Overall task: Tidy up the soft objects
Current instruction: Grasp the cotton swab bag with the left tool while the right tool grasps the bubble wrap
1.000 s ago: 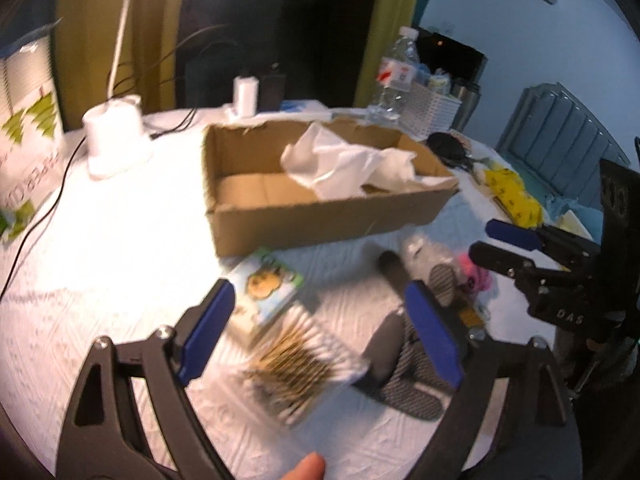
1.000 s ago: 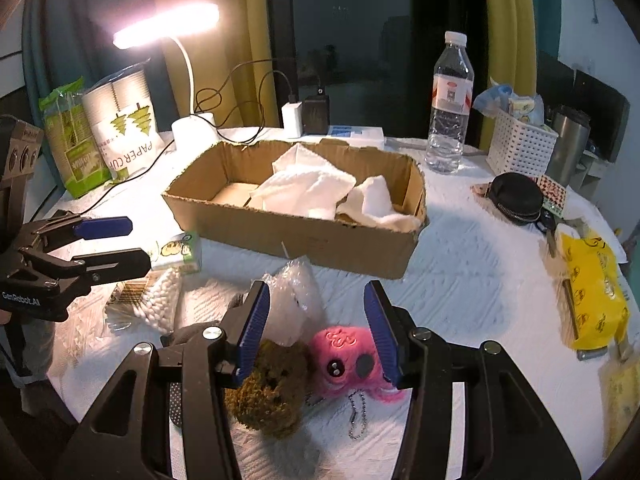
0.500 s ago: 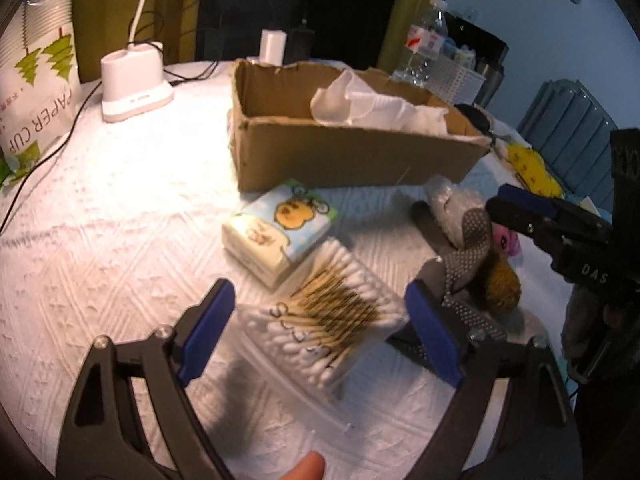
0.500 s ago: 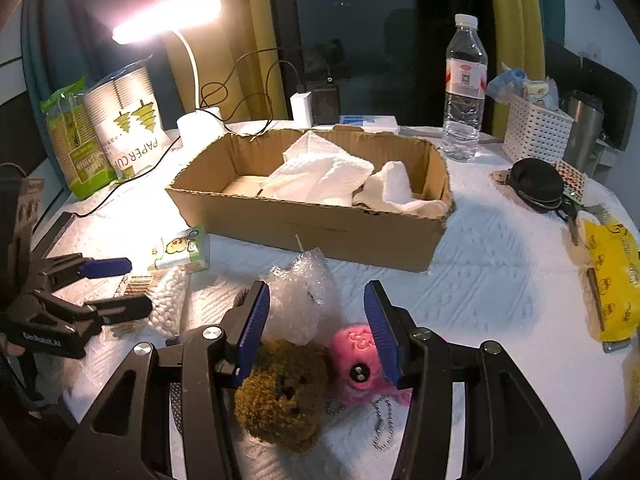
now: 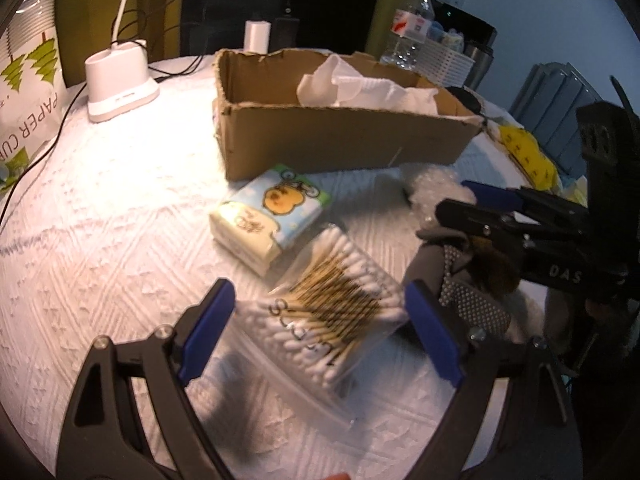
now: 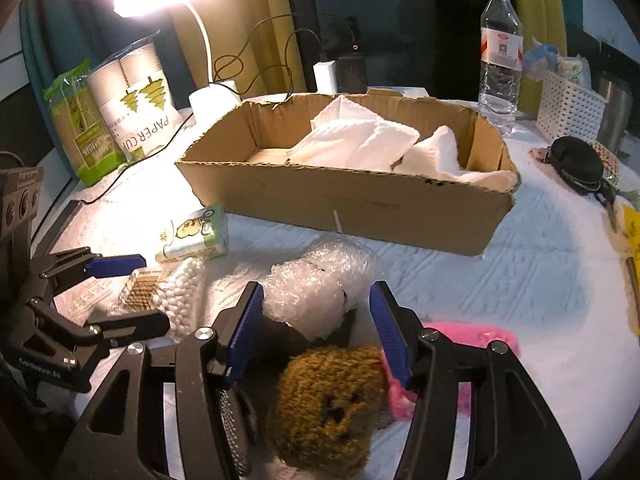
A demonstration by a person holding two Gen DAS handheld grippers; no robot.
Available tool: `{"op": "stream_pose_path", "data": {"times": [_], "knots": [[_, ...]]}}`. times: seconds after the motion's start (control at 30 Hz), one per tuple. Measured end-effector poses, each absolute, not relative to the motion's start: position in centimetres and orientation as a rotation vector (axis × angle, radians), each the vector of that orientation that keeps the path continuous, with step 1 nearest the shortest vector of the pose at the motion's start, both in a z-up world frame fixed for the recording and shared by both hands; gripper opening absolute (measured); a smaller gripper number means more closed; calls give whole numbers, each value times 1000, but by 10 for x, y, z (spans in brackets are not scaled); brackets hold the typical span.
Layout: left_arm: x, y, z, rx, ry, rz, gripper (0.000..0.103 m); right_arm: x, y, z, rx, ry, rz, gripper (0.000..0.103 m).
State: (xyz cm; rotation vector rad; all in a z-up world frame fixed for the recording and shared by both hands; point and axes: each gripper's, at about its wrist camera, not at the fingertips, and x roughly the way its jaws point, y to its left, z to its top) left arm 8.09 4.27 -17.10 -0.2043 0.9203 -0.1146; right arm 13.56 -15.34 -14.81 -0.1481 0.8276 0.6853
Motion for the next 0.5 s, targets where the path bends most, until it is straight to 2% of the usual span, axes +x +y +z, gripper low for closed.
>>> {"op": "stream_pose_path", "data": {"times": [0.1, 0.17, 0.23, 0.5], "knots": [[76, 40, -169, -190, 920, -141, 88, 136, -153, -149, -144, 825, 690, 55], [72, 37, -166, -176, 914, -167, 88, 135, -149, -149, -162, 821, 690, 42], [70, 37, -165, -172, 906, -181, 88, 133, -146, -150, -186, 816, 696, 36], [65, 35, -160, -152, 891, -215, 88, 118, -150, -130, -212, 730, 693, 33]]}}
